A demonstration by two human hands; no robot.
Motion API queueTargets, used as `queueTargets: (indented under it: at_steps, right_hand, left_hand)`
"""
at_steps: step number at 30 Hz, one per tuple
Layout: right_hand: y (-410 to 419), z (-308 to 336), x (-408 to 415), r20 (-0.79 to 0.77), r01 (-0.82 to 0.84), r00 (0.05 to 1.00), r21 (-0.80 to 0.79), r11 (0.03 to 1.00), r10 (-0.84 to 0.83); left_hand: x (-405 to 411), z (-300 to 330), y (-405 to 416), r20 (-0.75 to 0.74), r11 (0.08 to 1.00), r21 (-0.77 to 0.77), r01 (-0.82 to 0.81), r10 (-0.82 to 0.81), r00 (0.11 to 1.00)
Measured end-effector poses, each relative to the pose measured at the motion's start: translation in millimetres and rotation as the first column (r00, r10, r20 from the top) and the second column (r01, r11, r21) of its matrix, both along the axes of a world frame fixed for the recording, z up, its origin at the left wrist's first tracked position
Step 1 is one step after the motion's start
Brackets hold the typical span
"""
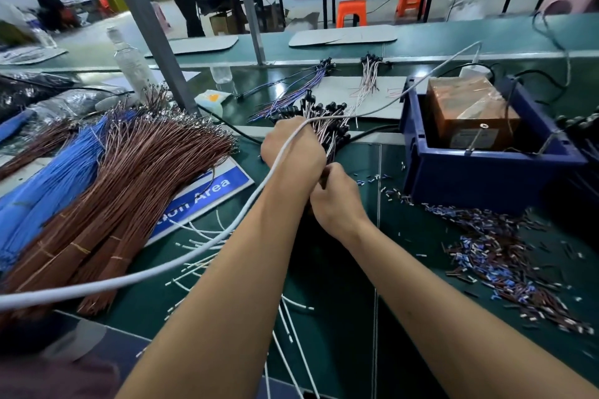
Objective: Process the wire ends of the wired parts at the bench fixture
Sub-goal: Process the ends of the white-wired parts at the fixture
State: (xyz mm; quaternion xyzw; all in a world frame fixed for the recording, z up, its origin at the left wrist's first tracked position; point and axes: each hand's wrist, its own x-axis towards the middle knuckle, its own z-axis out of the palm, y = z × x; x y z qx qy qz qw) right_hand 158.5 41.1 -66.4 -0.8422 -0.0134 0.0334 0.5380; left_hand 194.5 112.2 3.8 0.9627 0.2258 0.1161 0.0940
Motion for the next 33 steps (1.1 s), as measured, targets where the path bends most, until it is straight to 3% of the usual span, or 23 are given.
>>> queueTargets:
  at_steps: [6, 9, 11, 12, 14, 16, 18, 20, 22, 24, 28, 33]
  right_hand:
    - [-4.5, -9.2, 8.1, -0.07, -0.009, 0.997, 0.158, 0.987, 0.021]
    - [-9.6, -11.2, 10.2, -0.104, 0.029, 0.995, 0.304, 0.952, 0.003]
    - [-18.8, -10.7, 7.8, -0.065, 0.092, 0.995, 0.351, 0.932, -0.073]
    - [-25.5, -9.2, 4.8, -0.05, 0.097, 0.995, 0.385, 0.918, -0.084]
    - [-39.2, -0.6, -3.3, -0.064, 0.048, 0.998, 0.509, 0.86, -0.018]
    - [-52.9, 15.1, -11.8, -0.102, -0.019, 0.989, 0.632, 0.775, 0.108]
    - [-72.4, 31.1, -16.2, -0.125, -0.082, 0.968, 0.658, 0.748, 0.216]
    - [-98.9, 44.6, -19.2, -0.132, -0.137, 0.949, 0.643, 0.754, 0.285]
    - [-125.0, 54.6, -23.2, -0.105, -0.226, 0.935, 0.562, 0.796, 0.339]
    - [-146.9, 60.1, -25.8, -0.071, -0.297, 0.929, 0.443, 0.846, 0.363]
    - [-186.4, 60.3, -25.3, -0.036, -0.286, 0.952, 0.245, 0.927, 0.303]
    - [-236.1, 57.9, -24.1, 0.05, -0.287, 0.957, 0.063, 0.956, 0.284]
  left_hand:
    - [-4.3, 14.3, -10.2, 0.101, 0.999, -0.031, -0.011, 0.014, 0.995]
    - [-8.8, 20.7, -20.1, 0.148, 0.984, -0.173, 0.044, -0.018, 0.989]
    - [-7.3, 20.2, -27.2, 0.153, 0.905, -0.42, 0.071, -0.006, 0.988]
    - [-6.0, 19.4, -31.7, 0.147, 0.77, -0.634, 0.074, 0.026, 0.989]
    - [-5.2, 19.2, -43.9, 0.138, 0.243, -0.964, 0.108, 0.108, 0.985]
    - [-3.7, 21.5, -54.4, 0.13, -0.21, -0.961, 0.18, 0.233, 0.964]
    - [-1.8, 28.3, -62.6, 0.122, -0.455, -0.852, 0.257, 0.306, 0.944]
    - [2.0, 32.7, -66.1, 0.11, -0.582, -0.76, 0.29, 0.325, 0.939]
    - [2.1, 35.8, -68.5, 0.08, -0.662, -0.679, 0.317, 0.362, 0.929]
    - [0.0, 36.0, -72.9, 0.045, -0.684, -0.646, 0.34, 0.41, 0.911]
    - [-5.1, 29.7, -80.8, -0.059, -0.729, -0.617, 0.296, 0.418, 0.907]
    - [-26.8, -3.3, -109.6, -0.167, -0.667, -0.738, 0.102, 0.327, 0.93]
